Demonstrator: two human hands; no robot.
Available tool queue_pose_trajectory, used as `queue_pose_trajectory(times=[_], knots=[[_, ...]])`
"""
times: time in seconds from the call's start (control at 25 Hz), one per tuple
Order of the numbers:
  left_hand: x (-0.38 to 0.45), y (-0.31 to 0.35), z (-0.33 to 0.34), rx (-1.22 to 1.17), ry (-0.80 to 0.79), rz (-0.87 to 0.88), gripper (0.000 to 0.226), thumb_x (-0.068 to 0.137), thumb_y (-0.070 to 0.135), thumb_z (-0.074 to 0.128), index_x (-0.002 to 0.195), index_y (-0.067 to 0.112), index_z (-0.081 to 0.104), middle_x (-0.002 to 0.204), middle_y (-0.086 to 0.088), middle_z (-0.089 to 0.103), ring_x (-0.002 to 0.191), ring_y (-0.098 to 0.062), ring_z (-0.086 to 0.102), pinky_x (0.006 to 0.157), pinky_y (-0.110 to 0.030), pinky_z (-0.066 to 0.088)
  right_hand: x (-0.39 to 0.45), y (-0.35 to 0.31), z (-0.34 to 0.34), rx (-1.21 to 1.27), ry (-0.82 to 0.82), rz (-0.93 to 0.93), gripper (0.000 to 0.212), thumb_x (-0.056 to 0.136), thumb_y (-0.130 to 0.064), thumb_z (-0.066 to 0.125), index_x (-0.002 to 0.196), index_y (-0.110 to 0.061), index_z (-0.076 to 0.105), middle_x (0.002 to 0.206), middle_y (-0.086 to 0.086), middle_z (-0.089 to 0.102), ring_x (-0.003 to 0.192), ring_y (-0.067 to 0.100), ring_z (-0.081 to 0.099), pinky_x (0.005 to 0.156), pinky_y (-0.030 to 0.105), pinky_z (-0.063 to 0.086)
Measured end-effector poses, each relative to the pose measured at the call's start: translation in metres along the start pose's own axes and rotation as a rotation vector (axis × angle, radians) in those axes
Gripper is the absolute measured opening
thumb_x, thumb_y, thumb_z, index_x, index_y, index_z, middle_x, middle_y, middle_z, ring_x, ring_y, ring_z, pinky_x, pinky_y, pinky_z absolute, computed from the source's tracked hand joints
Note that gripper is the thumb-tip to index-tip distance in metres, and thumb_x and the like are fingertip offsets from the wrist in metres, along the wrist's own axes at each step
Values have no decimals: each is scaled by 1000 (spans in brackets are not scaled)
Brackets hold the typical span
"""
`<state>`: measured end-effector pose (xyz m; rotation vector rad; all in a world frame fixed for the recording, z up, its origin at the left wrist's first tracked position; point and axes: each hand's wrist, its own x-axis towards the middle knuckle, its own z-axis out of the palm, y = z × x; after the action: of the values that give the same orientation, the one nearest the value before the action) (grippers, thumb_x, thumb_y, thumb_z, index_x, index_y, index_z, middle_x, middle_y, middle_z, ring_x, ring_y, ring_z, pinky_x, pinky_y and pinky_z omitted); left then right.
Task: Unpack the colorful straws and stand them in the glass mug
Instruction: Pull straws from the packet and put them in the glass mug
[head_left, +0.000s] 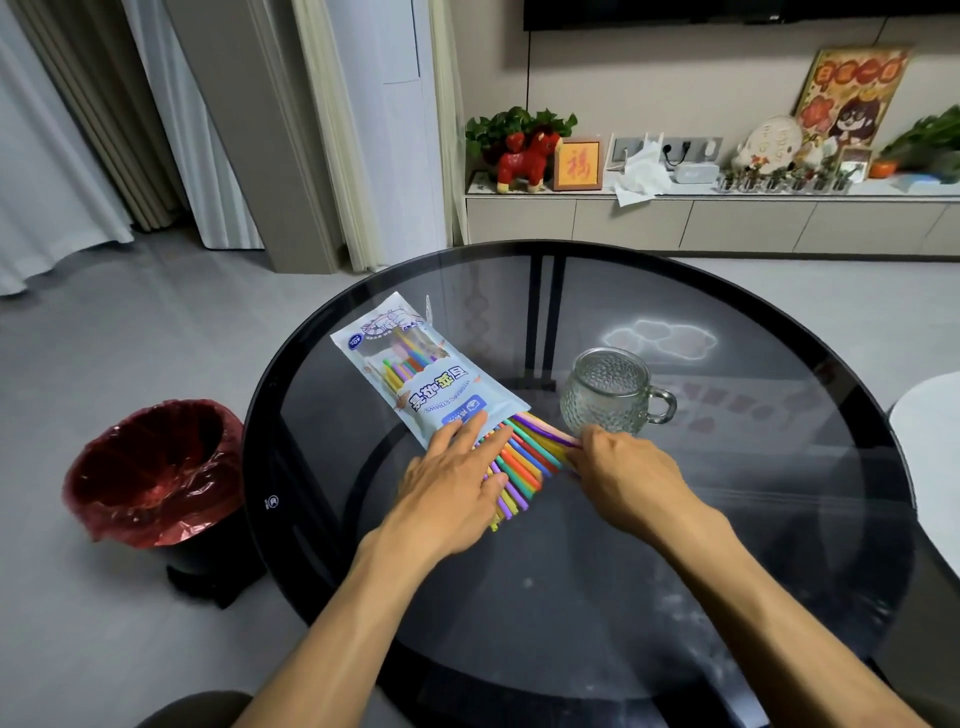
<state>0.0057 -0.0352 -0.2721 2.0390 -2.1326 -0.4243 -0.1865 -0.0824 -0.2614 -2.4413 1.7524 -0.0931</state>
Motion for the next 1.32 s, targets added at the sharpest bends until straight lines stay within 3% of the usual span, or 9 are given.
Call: queue_pose_trajectory(times=[0.24, 0.36, 0.52, 0.76, 0.92, 1.0, 1.08, 1.2, 1.32], knots=[[11, 19, 4, 12, 17, 23, 53, 100, 38, 37, 149, 38, 20, 163, 7, 9, 148, -19, 4, 114, -49, 28, -4, 16, 2, 409, -98, 117, 45, 94, -59, 42, 82, -16, 50, 93, 13, 68, 86, 37, 63, 71, 44, 54], [10, 22, 5, 12, -4, 39, 54, 99, 37, 39, 150, 41, 18, 163, 9, 8, 149, -17, 3, 114, -50, 28, -3, 12, 6, 354, -115, 113, 37, 95, -51, 43, 80, -18, 48, 97, 13, 67, 91, 35, 61, 70, 37, 44], [7, 21, 4, -23, -8, 55, 55, 99, 36, 42, 149, 44, 20, 163, 10, 9, 149, -17, 4, 114, -51, 27, 1, 12, 5, 407, -173, 102, 39, 96, -51, 37, 89, -16, 52, 100, 13, 67, 89, 35, 64, 73, 43, 54], [6, 19, 7, 8, 36, -5, 52, 101, 37, 35, 150, 39, 19, 162, 12, 10, 148, -15, 6, 114, -47, 31, -8, 13, -8, 144, 20, 52, 32, 100, -40, 36, 98, -14, 54, 109, 16, 67, 100, 38, 61, 69, 36, 36], [15, 20, 7, 18, 63, -75, 50, 101, 35, 33, 150, 35, 20, 162, 9, 10, 148, -18, 7, 110, -50, 31, -19, 43, -38, 93, -65, 32, 33, 101, -39, 38, 95, -15, 59, 104, 14, 67, 99, 35, 62, 73, 38, 43], [19, 21, 8, 11, 63, -98, 50, 101, 34, 32, 150, 35, 20, 162, 8, 10, 148, -20, 7, 110, -51, 30, -25, 65, -56, 197, -108, 19, 34, 102, -38, 40, 87, -16, 62, 79, 4, 63, 75, 20, 64, 64, 31, 45], [23, 21, 9, -3, 73, -116, 50, 101, 32, 32, 150, 35, 21, 162, 8, 10, 148, -20, 7, 110, -52, 29, -36, 88, -74, 416, -156, 61, 36, 101, -37, 44, 81, -14, 63, 59, -4, 48, 44, 4, 43, 44, 17, 33], [23, 19, 8, 6, 66, -112, 50, 101, 31, 32, 150, 36, 21, 162, 7, 10, 148, -21, 7, 109, -52, 28, -55, 114, -99, 860, -213, 205, 38, 98, -40, 47, 84, -9, 62, 57, -1, 35, 42, 9, 25, 38, 20, 19], [21, 22, 8, -45, 114, -114, 50, 99, 30, 37, 148, 32, 27, 161, 4, 17, 147, -21, 14, 108, -48, 32, -59, 113, -99, 1126, -254, 212, 35, 98, -37, 44, 84, -7, 56, 55, -1, 27, 44, 10, 17, 41, 15, 13]])
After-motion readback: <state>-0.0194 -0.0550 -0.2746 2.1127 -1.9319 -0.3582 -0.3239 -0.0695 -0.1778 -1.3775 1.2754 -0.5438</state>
